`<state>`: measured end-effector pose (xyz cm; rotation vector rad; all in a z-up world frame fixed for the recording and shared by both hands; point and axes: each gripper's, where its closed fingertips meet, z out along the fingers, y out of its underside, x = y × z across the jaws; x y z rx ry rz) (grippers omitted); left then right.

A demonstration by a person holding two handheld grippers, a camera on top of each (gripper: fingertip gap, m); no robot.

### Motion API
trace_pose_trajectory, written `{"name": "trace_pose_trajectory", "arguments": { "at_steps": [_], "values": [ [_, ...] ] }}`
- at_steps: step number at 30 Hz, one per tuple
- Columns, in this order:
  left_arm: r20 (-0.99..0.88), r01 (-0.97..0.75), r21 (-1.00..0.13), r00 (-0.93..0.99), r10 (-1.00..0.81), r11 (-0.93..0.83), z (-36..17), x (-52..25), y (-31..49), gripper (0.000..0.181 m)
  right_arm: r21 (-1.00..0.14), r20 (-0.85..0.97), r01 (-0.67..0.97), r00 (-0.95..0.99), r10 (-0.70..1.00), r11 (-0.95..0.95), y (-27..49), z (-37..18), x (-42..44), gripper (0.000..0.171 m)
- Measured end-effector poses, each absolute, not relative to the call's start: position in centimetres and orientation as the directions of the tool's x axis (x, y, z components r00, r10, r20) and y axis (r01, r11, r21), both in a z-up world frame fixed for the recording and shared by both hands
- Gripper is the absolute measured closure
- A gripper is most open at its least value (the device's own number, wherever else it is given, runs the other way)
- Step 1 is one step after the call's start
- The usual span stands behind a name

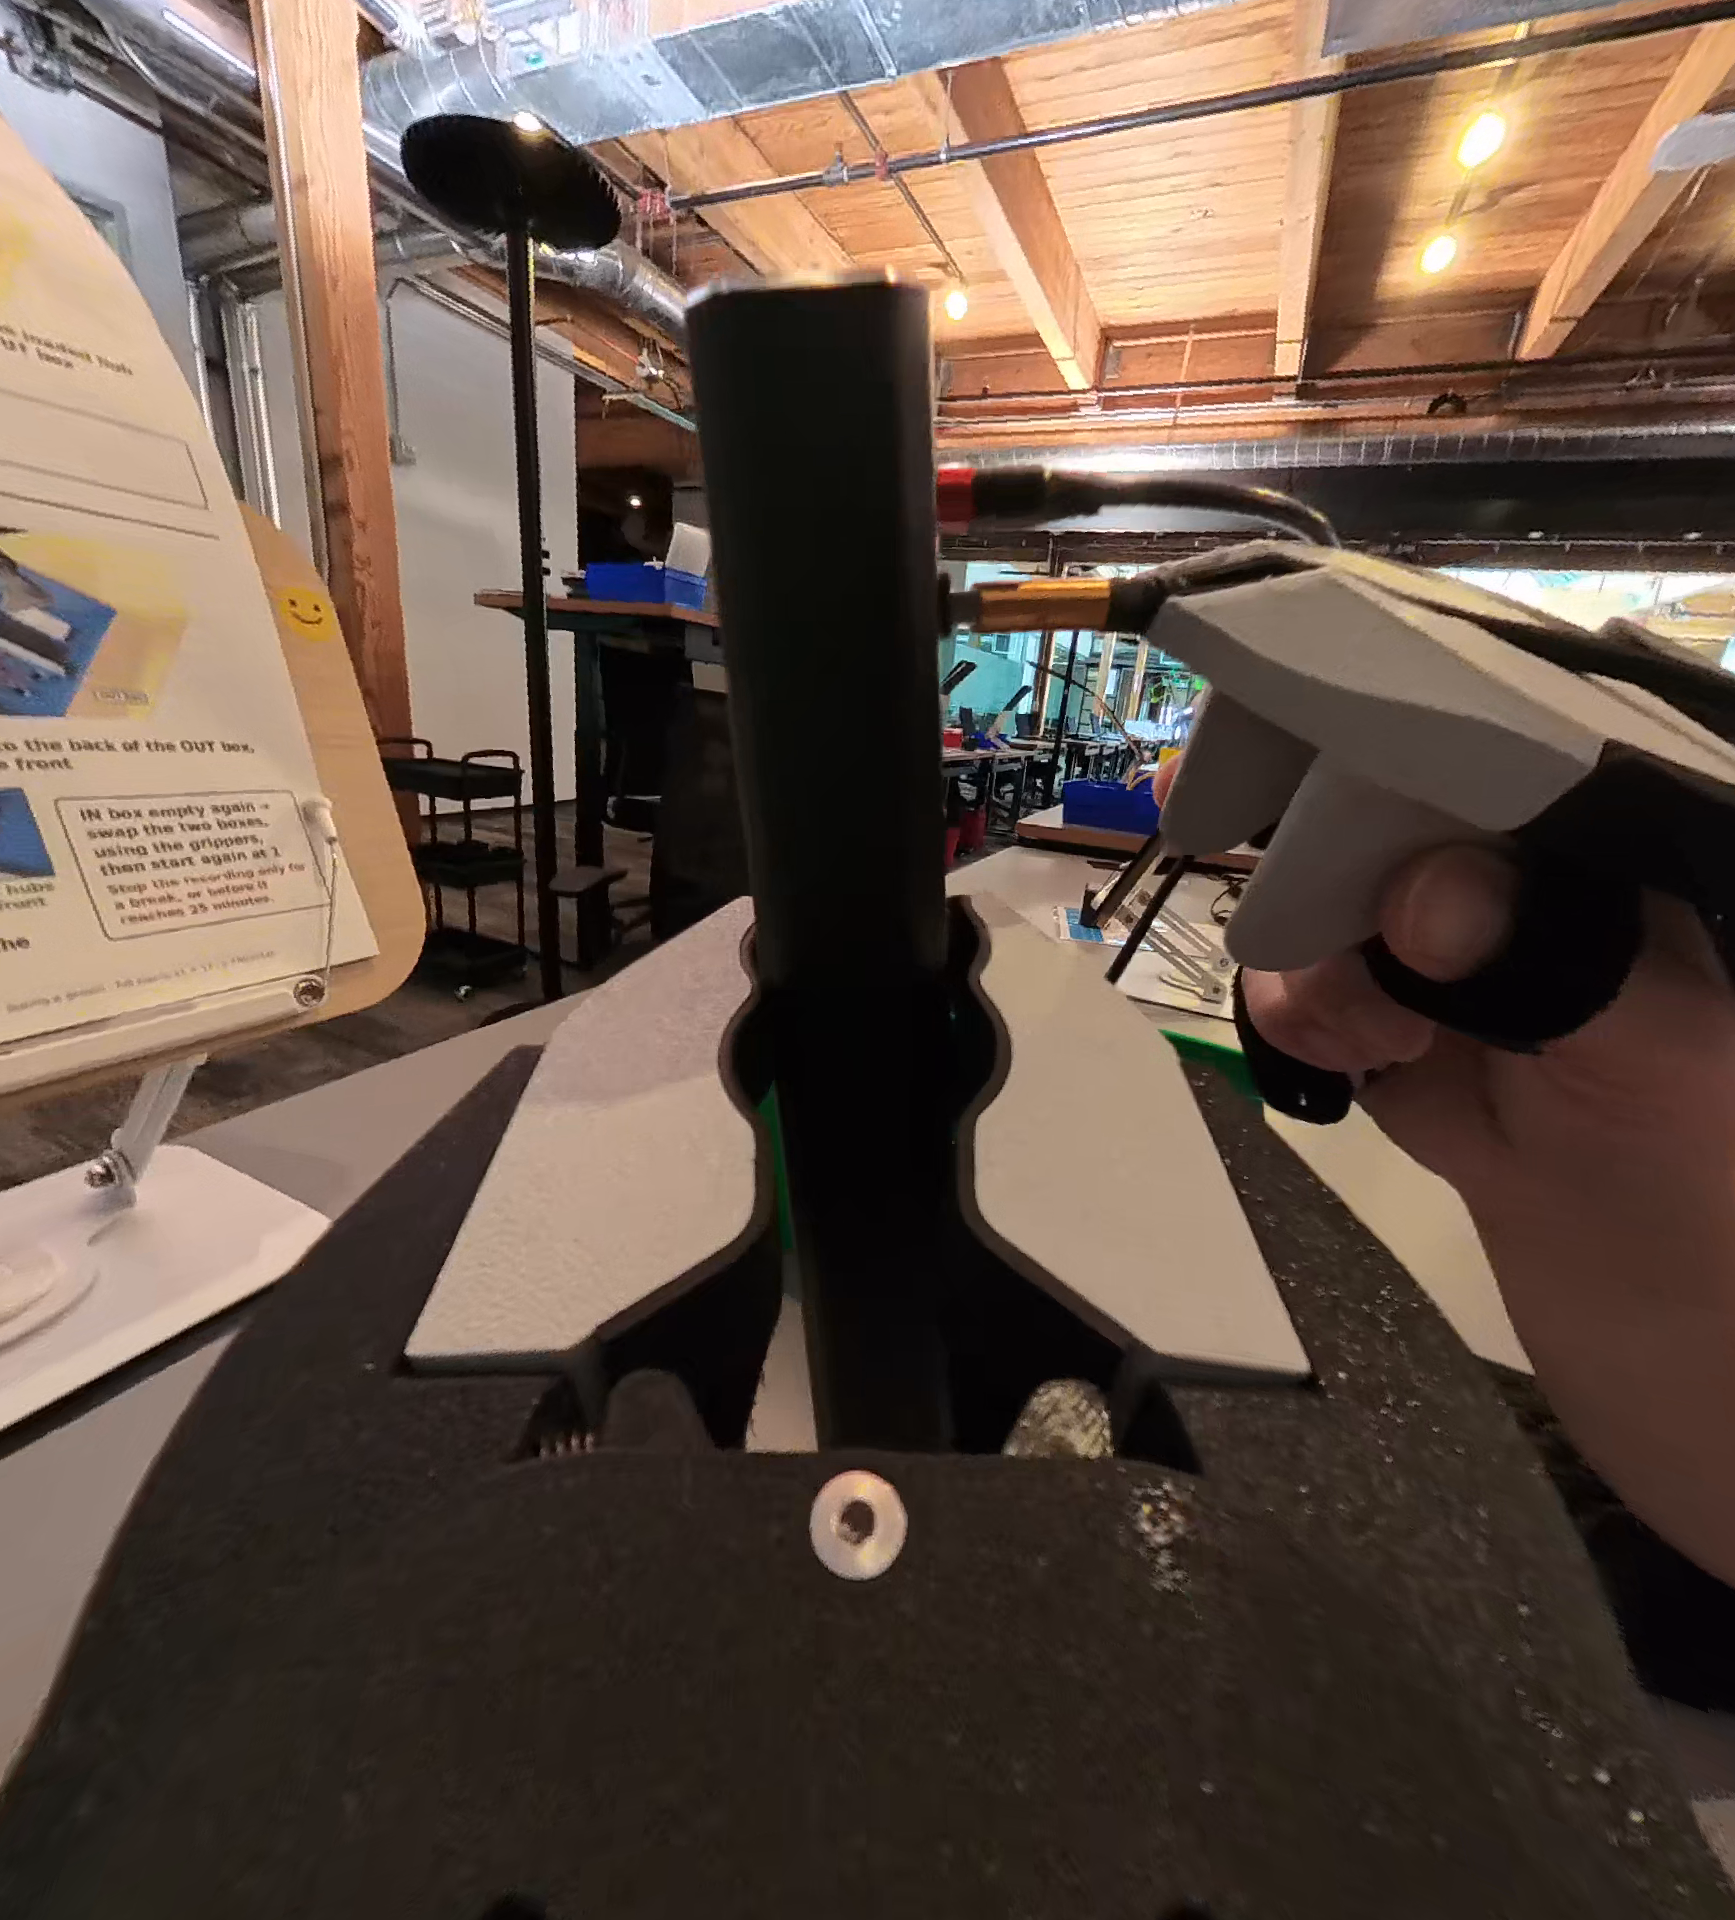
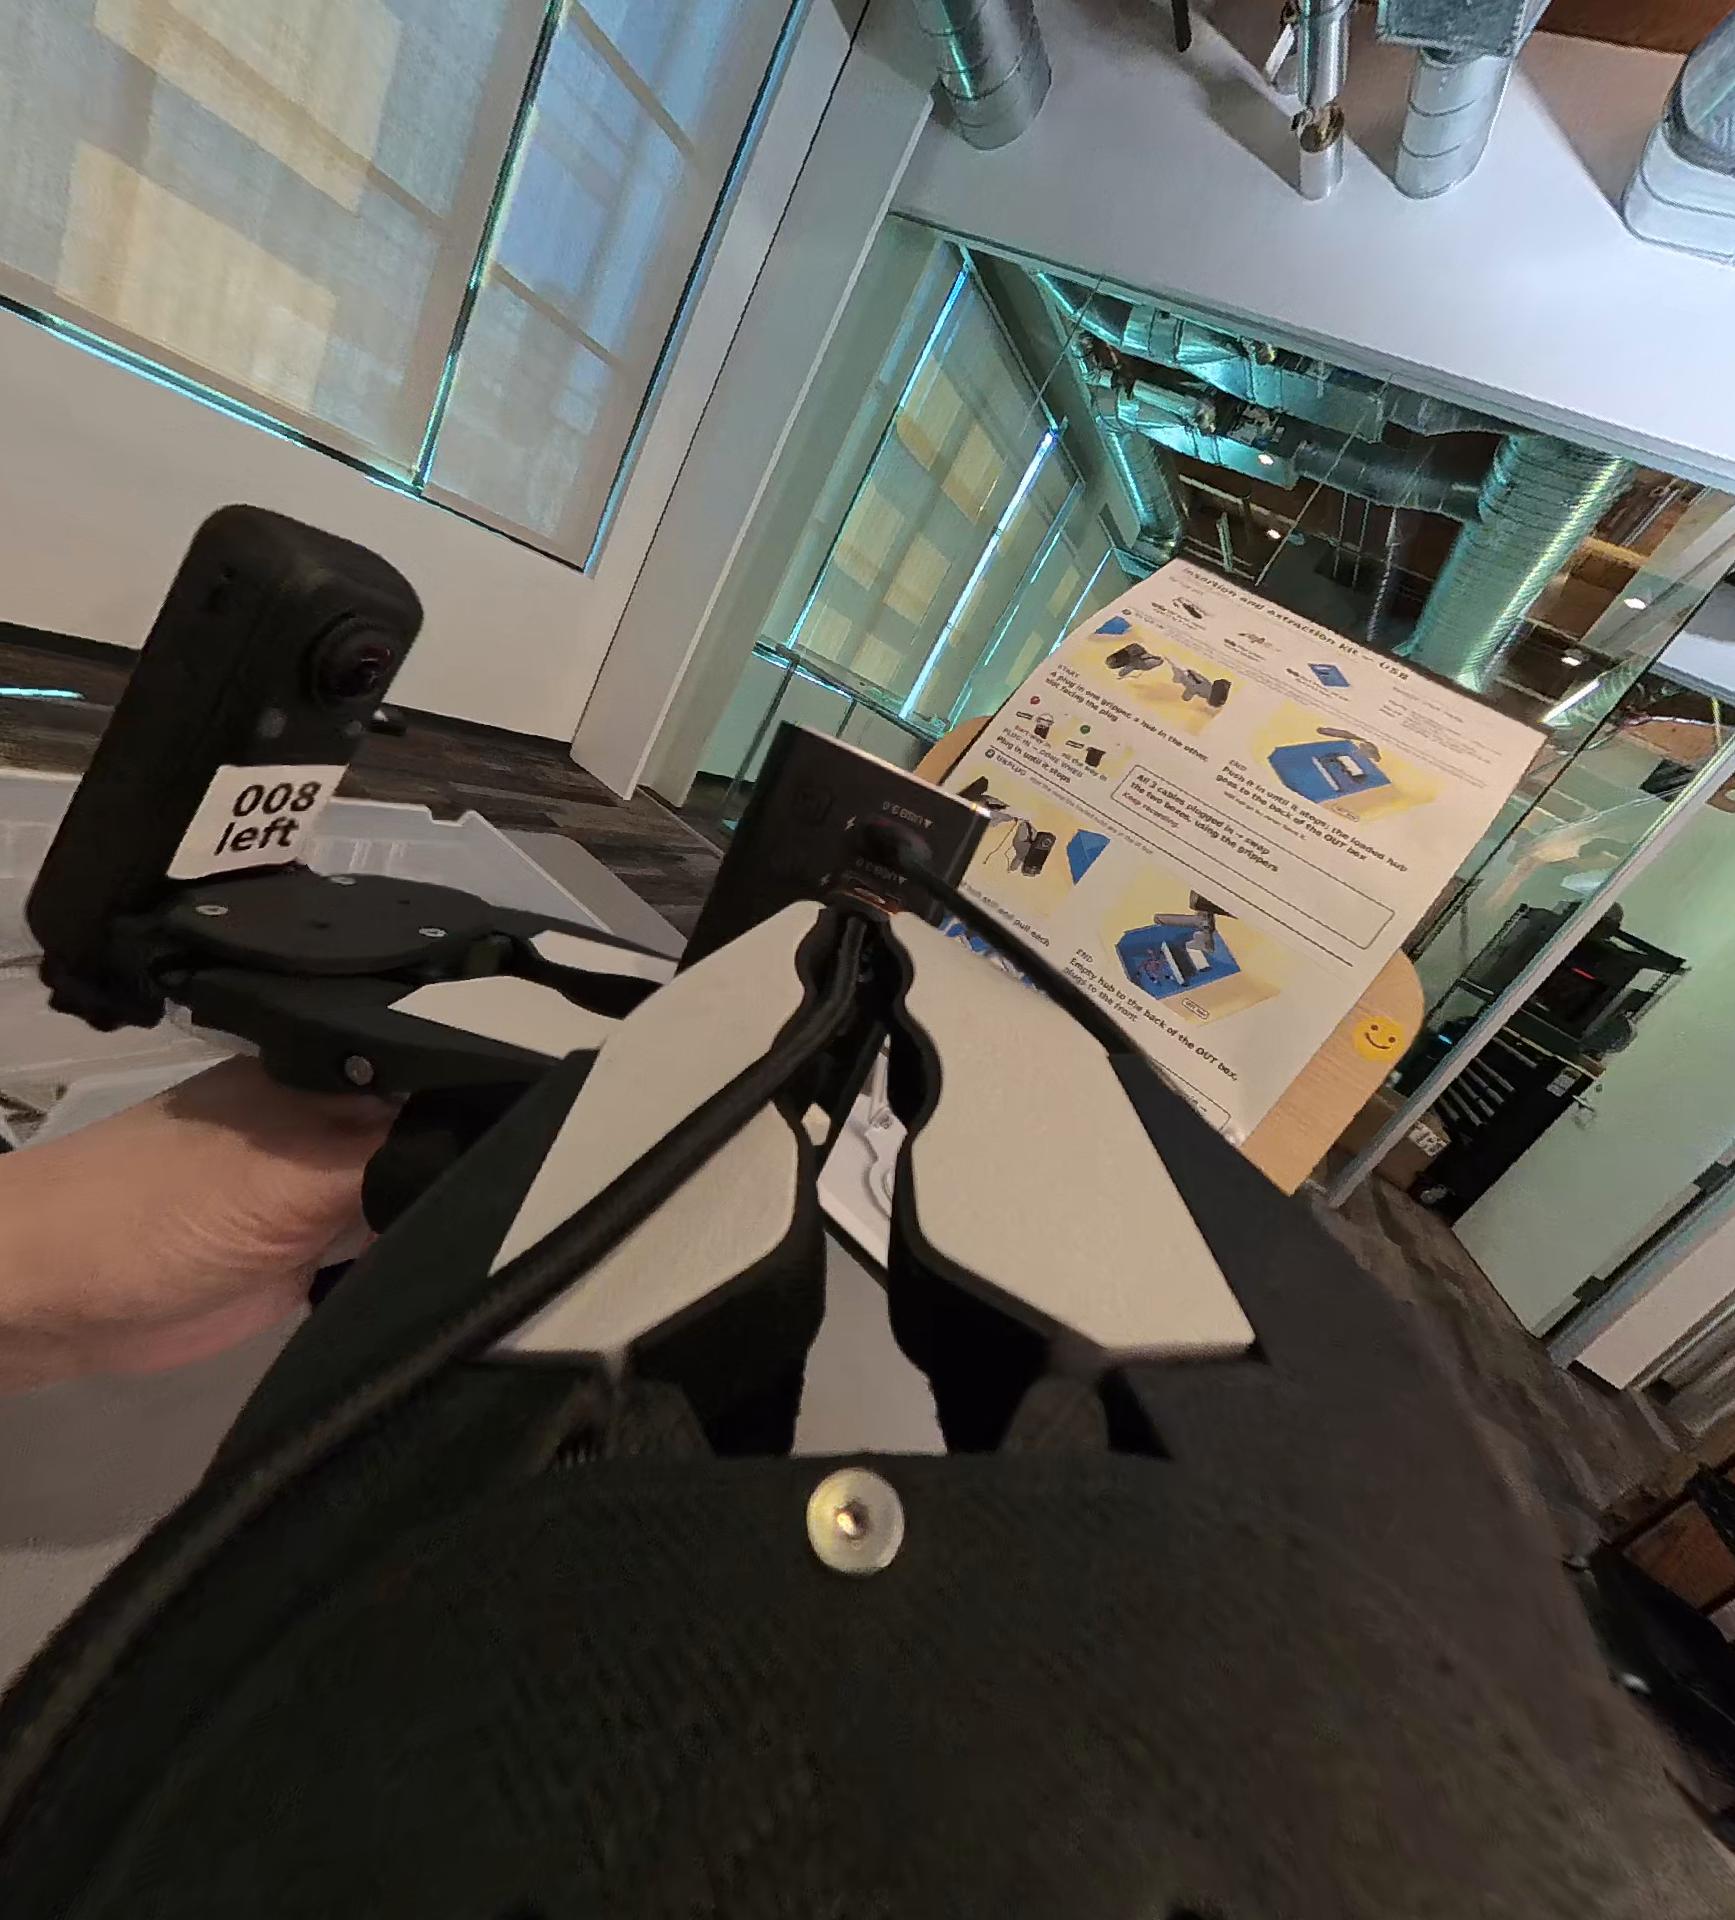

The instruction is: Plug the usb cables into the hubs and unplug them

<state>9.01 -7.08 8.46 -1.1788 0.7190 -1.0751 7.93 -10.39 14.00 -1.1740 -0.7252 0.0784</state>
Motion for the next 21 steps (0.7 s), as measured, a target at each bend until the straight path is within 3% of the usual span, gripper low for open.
{"name": "trace_pose_trajectory", "arguments": {
  "at_steps": [8,21],
  "values": [
    [0.049,0.364,-0.928,0.326,-0.944,0.078,10.2,8.3,-8.4,0.151,-0.856,0.468,0.268,0.766,0.441,0.442,-11.8,14.7,7.1,0.163],
    [-0.252,0.143,-0.919,0.505,-0.826,0.367,10.6,7.4,-8.3,0.149,-0.879,0.432,0.227,0.752,0.498,0.420,-12.8,15.4,7.2,0.164]
  ]
}}
